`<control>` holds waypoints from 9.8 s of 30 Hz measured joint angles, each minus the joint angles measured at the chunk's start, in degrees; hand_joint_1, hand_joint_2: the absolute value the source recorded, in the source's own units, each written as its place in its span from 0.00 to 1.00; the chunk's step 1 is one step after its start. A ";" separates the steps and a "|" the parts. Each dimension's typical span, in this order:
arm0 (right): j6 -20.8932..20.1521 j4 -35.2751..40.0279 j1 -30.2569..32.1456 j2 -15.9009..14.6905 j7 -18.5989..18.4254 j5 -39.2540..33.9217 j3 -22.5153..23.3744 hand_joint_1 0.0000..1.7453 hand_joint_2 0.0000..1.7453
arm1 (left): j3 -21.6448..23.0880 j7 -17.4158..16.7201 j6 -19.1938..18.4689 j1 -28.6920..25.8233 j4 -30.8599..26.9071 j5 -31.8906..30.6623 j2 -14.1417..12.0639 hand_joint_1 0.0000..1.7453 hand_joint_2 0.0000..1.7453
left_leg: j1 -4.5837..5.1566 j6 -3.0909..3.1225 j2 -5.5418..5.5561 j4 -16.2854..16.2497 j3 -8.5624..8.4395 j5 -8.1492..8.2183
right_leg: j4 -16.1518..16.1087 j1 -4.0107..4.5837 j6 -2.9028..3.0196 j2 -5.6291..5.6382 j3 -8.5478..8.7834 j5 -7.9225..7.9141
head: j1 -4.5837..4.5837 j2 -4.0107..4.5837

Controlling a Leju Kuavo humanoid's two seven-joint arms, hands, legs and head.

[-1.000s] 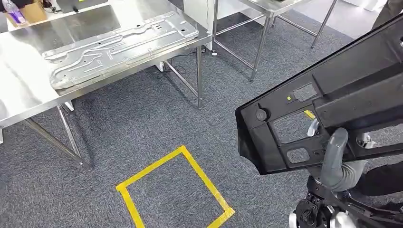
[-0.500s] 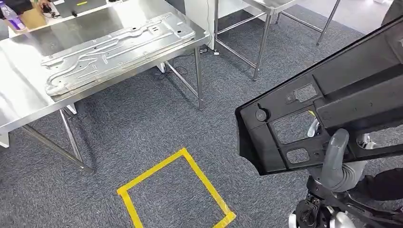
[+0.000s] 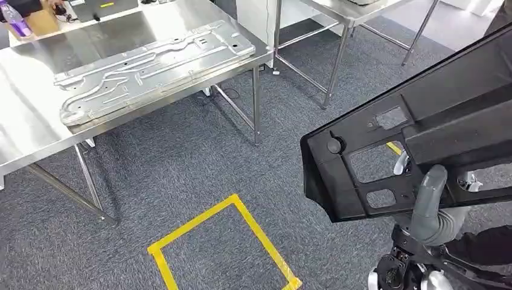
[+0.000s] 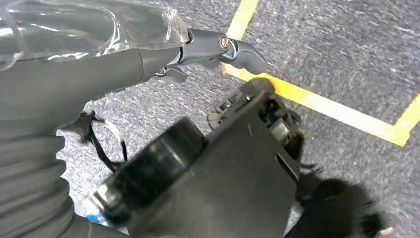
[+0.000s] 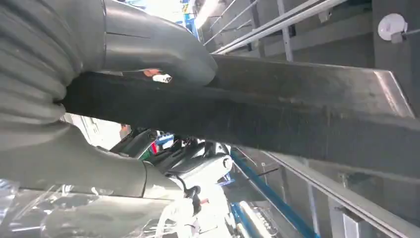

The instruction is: Take the parts from the cabinet and place them on the table.

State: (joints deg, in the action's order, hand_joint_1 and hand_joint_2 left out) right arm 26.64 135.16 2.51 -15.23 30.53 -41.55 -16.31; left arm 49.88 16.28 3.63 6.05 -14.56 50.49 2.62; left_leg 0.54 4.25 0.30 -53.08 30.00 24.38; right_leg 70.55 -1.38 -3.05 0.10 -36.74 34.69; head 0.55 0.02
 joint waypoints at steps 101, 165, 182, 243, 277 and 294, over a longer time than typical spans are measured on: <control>2.30 -3.63 -1.90 0.02 -4.41 5.73 -4.11 1.00 1.00 | 2.69 -0.04 0.64 0.00 0.35 3.91 -0.57 0.00 1.00 | -0.61 -2.41 2.22 -1.31 -4.05 4.64 | -13.34 -0.90 -0.32 0.26 2.19 -10.83 | 1.66 0.17; 5.01 -5.27 -2.06 2.38 -5.22 6.21 -5.03 1.00 1.00 | 3.06 -2.25 2.80 0.33 0.66 5.92 -1.33 0.00 1.00 | 0.04 -2.06 -1.19 0.15 -5.62 5.42 | -13.87 0.31 1.06 -0.61 -0.70 -12.30 | 0.79 0.18; 9.91 -11.54 -11.04 -4.35 -45.14 32.84 -5.53 1.00 1.00 | 4.06 -1.88 1.01 0.44 0.68 6.14 -1.51 0.00 1.00 | 0.65 -0.30 -0.66 -1.51 2.92 -0.93 | -15.06 0.07 0.54 1.53 4.47 -9.22 | 0.46 0.17; -19.67 -51.87 -39.84 -15.41 -63.10 98.07 -24.94 1.00 1.00 | 8.20 5.14 -2.23 3.64 0.63 1.64 0.11 0.00 1.00 | -1.23 -2.30 0.01 -1.39 2.13 -0.65 | -16.71 -0.13 -1.40 -0.04 4.16 -11.29 | 0.26 0.17; -10.91 -51.45 -34.95 -13.33 -58.31 82.19 -22.84 0.00 0.00 | 8.44 -2.25 0.07 2.69 0.66 -0.04 0.48 0.00 0.00 | -1.30 -2.31 0.02 -1.38 2.08 -0.66 | -16.71 -0.13 -1.33 -0.05 4.20 -11.25 | 0.26 0.17; 6.47 -34.87 -27.65 -7.32 -32.81 29.99 -16.57 0.00 0.00 | 8.41 -4.81 2.40 2.19 0.68 2.91 0.33 0.00 0.00 | -1.47 -0.32 -0.27 0.57 1.01 -2.16 | -13.17 -0.58 -1.59 -0.09 3.20 -7.77 | 0.42 0.18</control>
State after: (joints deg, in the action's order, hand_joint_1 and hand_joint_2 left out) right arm 33.11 100.29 -25.14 -22.56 -2.28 -11.56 -32.87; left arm 58.29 11.48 6.03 8.23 -13.88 53.40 2.95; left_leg -0.93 3.93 0.03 -52.51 31.01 22.22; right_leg 57.38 -1.96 -4.63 0.01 -33.54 26.92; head 0.96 0.20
